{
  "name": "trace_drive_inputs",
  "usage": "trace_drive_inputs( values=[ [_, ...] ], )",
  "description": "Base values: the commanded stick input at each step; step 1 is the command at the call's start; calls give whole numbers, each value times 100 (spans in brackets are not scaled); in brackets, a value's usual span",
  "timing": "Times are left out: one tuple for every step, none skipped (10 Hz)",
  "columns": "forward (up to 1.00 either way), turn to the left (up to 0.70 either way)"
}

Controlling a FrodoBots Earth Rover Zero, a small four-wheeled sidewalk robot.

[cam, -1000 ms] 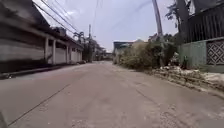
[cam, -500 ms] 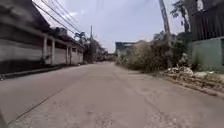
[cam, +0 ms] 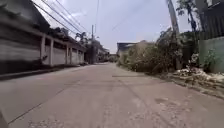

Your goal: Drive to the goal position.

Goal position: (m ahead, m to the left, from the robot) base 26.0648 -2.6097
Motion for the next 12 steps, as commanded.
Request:
trace_drive_inputs(
  values=[
    [100,1],
    [100,0],
    [100,0],
    [100,0],
    [100,0],
    [100,0],
    [100,0],
    [100,17],
    [100,27],
    [100,0],
    [100,0],
    [100,0]
  ],
)
